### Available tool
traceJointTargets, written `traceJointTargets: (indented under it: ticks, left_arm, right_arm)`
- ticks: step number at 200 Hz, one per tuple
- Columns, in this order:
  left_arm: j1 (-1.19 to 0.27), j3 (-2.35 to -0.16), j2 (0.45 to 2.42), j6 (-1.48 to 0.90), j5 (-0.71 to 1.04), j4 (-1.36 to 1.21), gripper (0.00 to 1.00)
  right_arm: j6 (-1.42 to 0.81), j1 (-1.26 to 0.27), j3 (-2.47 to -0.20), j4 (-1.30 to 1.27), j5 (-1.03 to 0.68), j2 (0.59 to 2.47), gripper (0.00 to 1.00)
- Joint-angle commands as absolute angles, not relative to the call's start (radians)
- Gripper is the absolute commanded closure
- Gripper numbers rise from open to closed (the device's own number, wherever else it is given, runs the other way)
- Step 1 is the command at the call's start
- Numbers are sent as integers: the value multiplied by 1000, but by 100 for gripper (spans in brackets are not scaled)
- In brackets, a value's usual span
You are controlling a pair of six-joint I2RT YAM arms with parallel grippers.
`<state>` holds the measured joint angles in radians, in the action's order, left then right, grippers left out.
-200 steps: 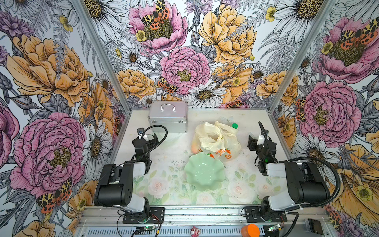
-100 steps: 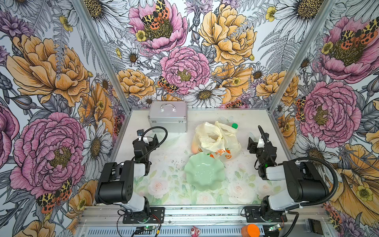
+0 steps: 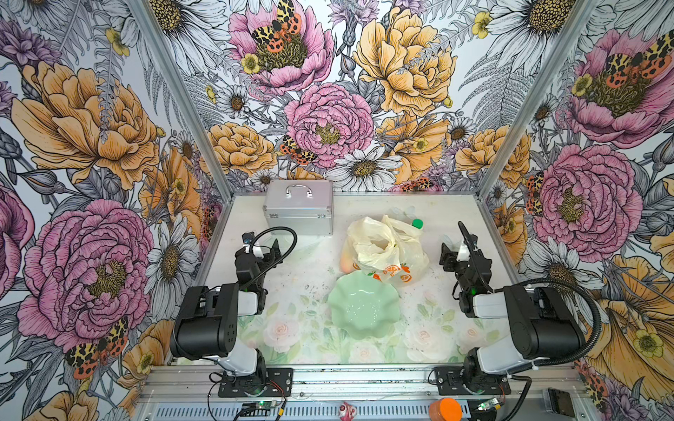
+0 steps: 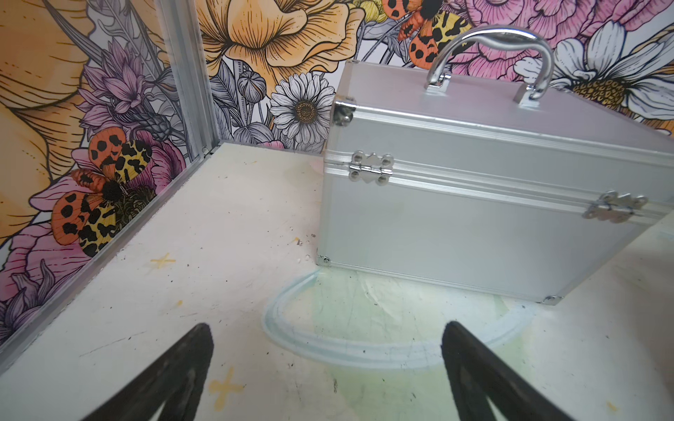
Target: Place the fruits into the plastic bag
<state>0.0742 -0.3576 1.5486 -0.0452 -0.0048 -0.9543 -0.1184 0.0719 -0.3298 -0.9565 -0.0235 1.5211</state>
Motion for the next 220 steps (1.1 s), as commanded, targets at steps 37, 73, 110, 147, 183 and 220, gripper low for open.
traceJointTargets:
  ticks: [37,73,110,147,183,220]
  left_arm:
    - [59,-358,1552,-35,-16,-979,1]
    - [49,-360,1552,-27,-33,-971,1]
    - [34,-368,1551,-17,-58,-959,1]
    - [32,-367,1551,-16,-61,-957,1]
    - [32,-367,1551,-15,-61,-956,1]
    - [32,-367,1551,-15,-63,-956,1]
  right_arm:
    - [-108,59,-387,-877,19,1539,1]
    - [-93,40,-392,-865,48,1536,1]
    - [-88,38,-393,-863,48,1537,0]
    - [-89,36,-393,-862,51,1536,1]
    - [-85,32,-395,-861,57,1535,0]
    - [-85,32,-395,-859,58,1537,0]
